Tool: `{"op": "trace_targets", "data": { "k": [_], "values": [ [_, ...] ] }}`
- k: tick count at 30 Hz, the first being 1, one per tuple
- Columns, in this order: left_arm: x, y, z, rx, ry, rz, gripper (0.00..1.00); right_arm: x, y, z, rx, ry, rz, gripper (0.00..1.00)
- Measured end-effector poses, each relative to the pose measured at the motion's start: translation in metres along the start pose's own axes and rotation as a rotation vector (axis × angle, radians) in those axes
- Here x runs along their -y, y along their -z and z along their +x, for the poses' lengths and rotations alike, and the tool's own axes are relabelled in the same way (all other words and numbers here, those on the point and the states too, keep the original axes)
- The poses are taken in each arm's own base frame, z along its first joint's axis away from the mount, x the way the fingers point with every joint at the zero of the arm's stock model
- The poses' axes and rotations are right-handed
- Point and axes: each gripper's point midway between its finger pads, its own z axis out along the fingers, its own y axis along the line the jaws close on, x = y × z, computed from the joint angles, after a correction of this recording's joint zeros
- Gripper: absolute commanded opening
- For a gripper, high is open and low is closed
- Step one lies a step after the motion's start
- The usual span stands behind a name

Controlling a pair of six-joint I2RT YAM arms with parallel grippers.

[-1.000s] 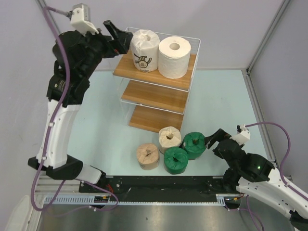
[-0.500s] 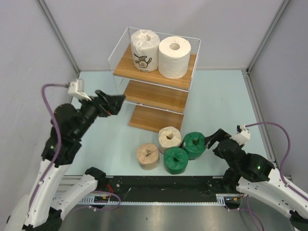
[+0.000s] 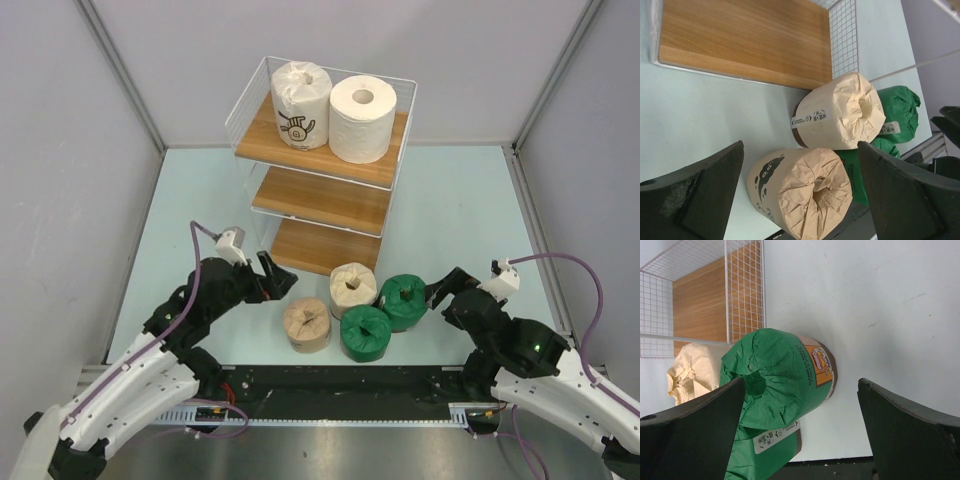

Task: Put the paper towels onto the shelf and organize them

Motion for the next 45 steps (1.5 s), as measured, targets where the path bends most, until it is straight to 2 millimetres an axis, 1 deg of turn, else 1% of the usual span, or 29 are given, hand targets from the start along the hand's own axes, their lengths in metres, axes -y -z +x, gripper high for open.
{"op": "trace_targets", "data": {
  "k": [4,9,12,16,19,21,24,33,36,42,45],
  "values": [
    [-0.002,-0.007,0.016,-0.039,-0.009,0.005,1.0,0.0,0.0,0.0,0.0,0.001,0.001,1.0],
    [-0.002,-0.015,0.042,-0.127,-0.039,0.007,0.94,0.0,0.0,0.0,-0.001,0.001,0.002,1.0],
    [-0.004,-0.015,0.052,-0.156,-0.05,0.006,0.9,0.0,0.0,0.0,-0.001,0.001,0.001,1.0],
    [-0.007,-0.013,0.06,-0.172,-0.055,0.011,0.85,0.0,0.0,0.0,-0.001,0.001,0.001,1.0],
    [-0.008,-0.012,0.073,-0.212,-0.062,0.024,0.84,0.0,0.0,0.0,-0.001,0.002,0.002,1.0],
    [-0.011,-0.012,0.085,-0.25,-0.071,0.025,0.83,0.0,0.0,0.0,-0.001,0.002,0.003,1.0],
    [-0.014,-0.012,0.096,-0.289,-0.081,0.023,0.81,0.0,0.0,0.0,-0.001,0.002,0.003,1.0],
    [-0.017,-0.016,0.108,-0.335,-0.096,0.005,0.73,0.0,0.0,0.0,-0.001,0.002,0.003,1.0],
    [-0.017,-0.018,0.109,-0.338,-0.096,0.004,0.7,0.0,0.0,0.0,-0.001,0.002,0.003,1.0],
    [-0.017,-0.019,0.111,-0.344,-0.104,0.002,0.57,0.0,0.0,0.0,-0.001,0.002,0.003,1.0],
    [-0.016,-0.019,0.11,-0.341,-0.107,0.006,0.56,0.0,0.0,0.0,-0.001,0.001,0.003,1.0]
  ]
}}
